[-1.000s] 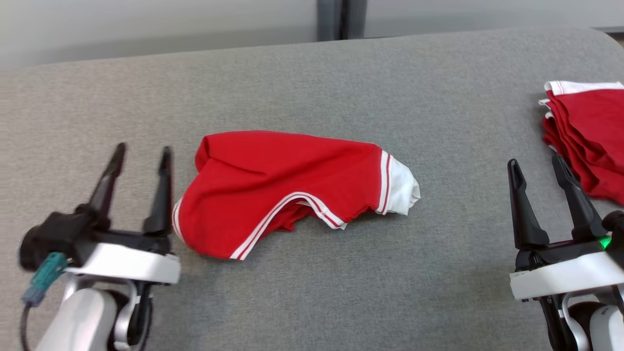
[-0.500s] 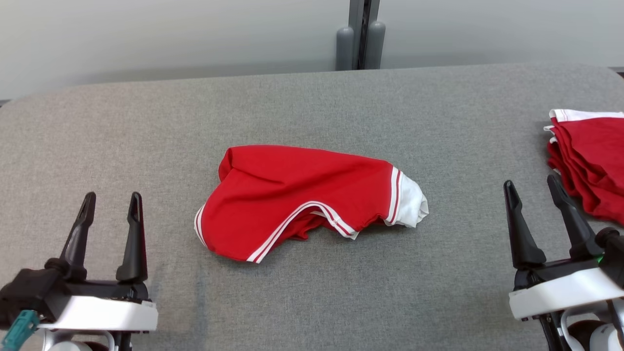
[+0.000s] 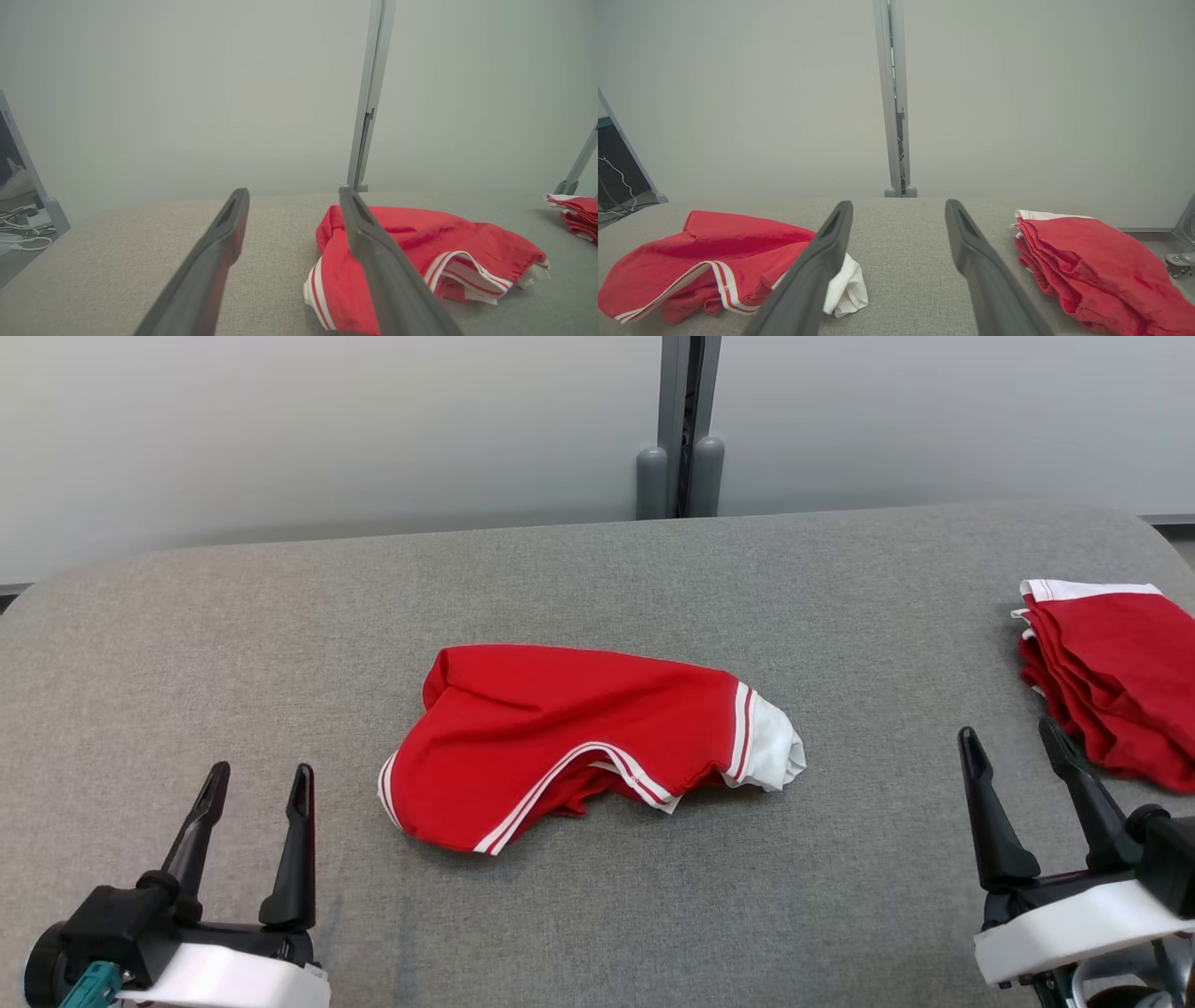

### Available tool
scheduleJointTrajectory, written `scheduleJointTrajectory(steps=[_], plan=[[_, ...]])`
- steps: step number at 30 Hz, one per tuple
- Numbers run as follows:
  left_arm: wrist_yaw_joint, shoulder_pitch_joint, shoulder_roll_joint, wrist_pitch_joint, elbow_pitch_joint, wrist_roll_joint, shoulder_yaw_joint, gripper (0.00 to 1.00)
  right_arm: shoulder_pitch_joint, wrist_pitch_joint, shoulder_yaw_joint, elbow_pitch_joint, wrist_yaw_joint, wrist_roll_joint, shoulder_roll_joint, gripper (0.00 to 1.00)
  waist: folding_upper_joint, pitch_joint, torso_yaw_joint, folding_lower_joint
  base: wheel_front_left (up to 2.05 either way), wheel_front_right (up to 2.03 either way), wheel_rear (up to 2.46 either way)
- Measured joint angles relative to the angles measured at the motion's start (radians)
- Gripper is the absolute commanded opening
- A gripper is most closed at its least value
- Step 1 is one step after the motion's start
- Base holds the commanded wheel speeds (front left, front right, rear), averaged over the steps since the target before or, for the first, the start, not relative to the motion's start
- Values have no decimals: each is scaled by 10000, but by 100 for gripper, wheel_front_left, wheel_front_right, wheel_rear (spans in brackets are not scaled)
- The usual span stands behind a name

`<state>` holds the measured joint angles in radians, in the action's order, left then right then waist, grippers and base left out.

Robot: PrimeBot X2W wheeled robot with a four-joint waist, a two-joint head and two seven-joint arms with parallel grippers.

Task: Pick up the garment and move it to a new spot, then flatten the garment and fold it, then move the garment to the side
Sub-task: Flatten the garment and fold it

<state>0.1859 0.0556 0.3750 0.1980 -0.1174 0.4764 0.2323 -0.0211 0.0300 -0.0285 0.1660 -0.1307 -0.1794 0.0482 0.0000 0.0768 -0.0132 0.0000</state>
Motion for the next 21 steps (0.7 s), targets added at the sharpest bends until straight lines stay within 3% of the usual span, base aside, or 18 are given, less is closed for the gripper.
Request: scheduleJointTrajectory(steps=[21], plan=[[188,38,-4,-127,-6,38,104,100,-79,138,77,42,0,-59,58,100,0,-130,-101,1,0,0,0]])
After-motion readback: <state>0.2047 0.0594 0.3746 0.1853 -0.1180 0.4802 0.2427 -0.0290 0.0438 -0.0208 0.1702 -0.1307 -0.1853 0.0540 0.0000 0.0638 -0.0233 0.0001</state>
